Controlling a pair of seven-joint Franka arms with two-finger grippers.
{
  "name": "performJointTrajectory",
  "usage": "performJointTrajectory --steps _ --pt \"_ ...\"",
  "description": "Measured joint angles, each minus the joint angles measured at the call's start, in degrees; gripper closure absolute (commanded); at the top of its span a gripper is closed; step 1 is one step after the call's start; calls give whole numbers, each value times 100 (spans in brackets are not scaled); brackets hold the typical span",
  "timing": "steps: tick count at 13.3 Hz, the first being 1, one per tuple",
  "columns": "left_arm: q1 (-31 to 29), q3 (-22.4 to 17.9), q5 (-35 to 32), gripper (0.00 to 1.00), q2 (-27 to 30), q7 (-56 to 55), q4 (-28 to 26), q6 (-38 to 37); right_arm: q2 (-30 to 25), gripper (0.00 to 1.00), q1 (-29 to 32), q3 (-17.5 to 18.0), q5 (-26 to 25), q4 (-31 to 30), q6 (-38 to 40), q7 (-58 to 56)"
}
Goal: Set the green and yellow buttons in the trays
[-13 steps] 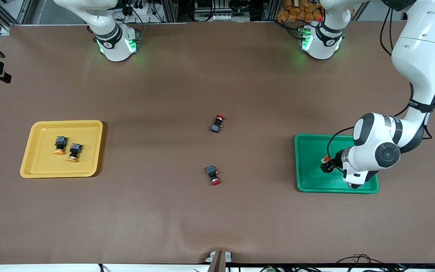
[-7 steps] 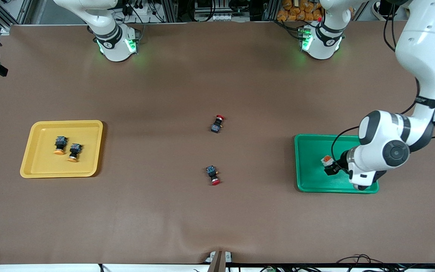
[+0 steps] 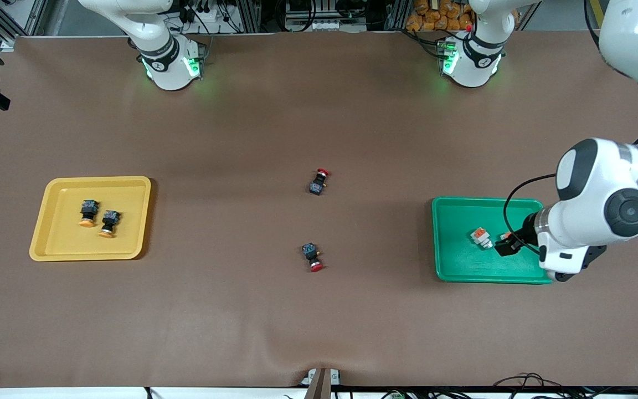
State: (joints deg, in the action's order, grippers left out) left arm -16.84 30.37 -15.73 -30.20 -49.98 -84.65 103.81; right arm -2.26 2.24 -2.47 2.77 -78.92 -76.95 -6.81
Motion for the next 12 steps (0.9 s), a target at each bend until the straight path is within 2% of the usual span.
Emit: performJointTrajectory --steps 8,12 --pt "4 247 77 0 1167 363 113 -627 0 0 -125 17 -5 -23 12 -4" --pt "-29 206 316 0 1609 1225 203 -925 7 0 -166 20 -19 -36 11 -4"
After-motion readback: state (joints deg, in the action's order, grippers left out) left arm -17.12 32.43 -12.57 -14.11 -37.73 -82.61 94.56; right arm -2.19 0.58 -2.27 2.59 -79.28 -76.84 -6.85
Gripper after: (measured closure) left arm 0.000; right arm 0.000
